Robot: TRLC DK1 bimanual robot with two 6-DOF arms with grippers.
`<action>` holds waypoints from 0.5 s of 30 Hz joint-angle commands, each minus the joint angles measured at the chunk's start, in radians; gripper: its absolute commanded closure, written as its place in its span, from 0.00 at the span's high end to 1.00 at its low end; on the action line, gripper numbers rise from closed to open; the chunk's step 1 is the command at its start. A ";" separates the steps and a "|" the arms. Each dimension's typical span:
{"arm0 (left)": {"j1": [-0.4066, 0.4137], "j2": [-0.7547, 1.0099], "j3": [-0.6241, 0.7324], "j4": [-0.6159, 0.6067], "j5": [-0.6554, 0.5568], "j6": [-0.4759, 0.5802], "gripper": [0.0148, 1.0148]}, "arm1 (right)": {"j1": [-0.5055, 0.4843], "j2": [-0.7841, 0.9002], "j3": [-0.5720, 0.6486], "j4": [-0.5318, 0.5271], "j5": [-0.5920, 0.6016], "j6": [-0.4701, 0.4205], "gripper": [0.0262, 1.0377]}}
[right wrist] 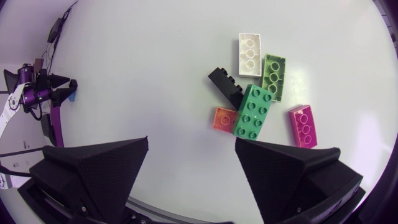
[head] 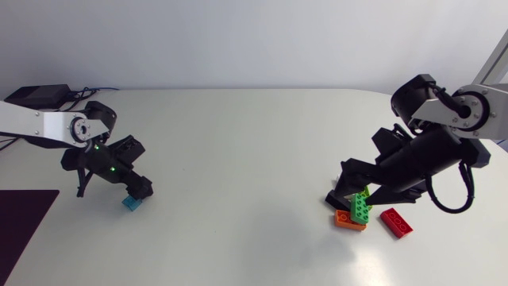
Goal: Sort duplo bricks by size, large to the right and small to the left
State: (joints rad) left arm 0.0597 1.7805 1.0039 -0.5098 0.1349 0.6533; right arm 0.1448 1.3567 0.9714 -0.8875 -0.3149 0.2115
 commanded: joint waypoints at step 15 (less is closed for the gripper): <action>0.026 -0.243 0.024 -0.036 -0.077 -0.139 0.95 | -0.090 -0.042 0.021 -0.004 0.033 0.019 0.97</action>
State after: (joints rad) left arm 0.0700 1.5833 1.0370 -0.5392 0.0673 0.5404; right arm 0.0731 1.3483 0.9947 -0.8845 -0.2874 0.2241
